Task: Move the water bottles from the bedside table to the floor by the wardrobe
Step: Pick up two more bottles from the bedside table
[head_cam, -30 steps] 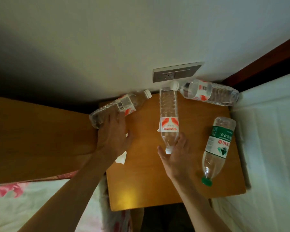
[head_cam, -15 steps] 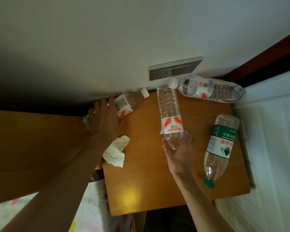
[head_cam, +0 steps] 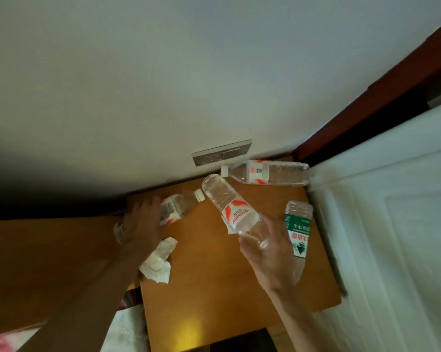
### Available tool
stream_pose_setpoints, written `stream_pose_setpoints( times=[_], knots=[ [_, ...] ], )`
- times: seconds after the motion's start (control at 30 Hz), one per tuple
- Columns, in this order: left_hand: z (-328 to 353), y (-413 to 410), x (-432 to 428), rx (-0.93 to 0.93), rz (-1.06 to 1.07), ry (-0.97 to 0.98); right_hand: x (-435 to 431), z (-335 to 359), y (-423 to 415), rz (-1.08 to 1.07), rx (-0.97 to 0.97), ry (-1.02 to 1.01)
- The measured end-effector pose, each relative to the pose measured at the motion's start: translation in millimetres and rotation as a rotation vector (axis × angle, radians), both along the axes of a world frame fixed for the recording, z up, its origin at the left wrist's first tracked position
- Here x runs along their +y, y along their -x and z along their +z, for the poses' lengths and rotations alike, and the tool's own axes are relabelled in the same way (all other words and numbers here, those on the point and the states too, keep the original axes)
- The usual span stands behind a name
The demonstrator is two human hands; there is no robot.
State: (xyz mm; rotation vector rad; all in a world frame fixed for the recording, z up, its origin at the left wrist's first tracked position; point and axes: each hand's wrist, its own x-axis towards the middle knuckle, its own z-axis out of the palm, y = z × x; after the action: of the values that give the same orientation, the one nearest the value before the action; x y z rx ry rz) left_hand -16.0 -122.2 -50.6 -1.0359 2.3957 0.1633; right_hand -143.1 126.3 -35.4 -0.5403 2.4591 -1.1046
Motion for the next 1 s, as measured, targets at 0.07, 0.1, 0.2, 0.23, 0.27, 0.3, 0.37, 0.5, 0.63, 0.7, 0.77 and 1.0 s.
stream_pose_setpoints(
  times=[0.07, 0.1, 0.2, 0.23, 0.27, 0.3, 0.37, 0.5, 0.63, 0.7, 0.77, 1.0],
  knots=[
    [4, -3, 6, 0.032, 0.002, -0.016, -1, 7, 6, 0.059, 0.004, 0.005],
    [6, -5, 9, 0.052, 0.013, -0.022, -2, 9, 9, 0.077, 0.001, 0.002],
    [16, -6, 12, 0.095, 0.072, -0.053, -4, 17, 16, 0.091, -0.029, -0.001],
    [20, -7, 13, 0.098, 0.096, -0.065, -5, 19, 18, 0.094, -0.042, 0.017],
    [24, -8, 15, 0.104, 0.125, -0.075, -5, 22, 20, 0.096, -0.054, 0.042],
    [28, -8, 16, 0.117, 0.155, -0.085, -7, 26, 22, 0.096, -0.060, 0.072],
    [38, -8, 20, 0.162, 0.221, -0.113, -13, 37, 25, 0.110, -0.038, 0.117],
    [56, -6, 27, 0.294, 0.340, -0.186, -28, 60, 29, 0.187, 0.053, 0.124],
    [80, -4, 32, 0.413, 0.415, -0.262, -35, 85, 33, 0.228, 0.090, 0.081],
    [97, -1, 35, 0.500, 0.416, -0.293, -36, 102, 35, 0.214, 0.084, 0.065],
    [117, 0, 40, 0.607, 0.378, -0.291, -36, 121, 36, 0.210, 0.102, 0.086],
    [203, 1, 53, 0.869, 0.284, -0.218, -34, 199, 44, 0.221, 0.216, 0.234]
  ],
)
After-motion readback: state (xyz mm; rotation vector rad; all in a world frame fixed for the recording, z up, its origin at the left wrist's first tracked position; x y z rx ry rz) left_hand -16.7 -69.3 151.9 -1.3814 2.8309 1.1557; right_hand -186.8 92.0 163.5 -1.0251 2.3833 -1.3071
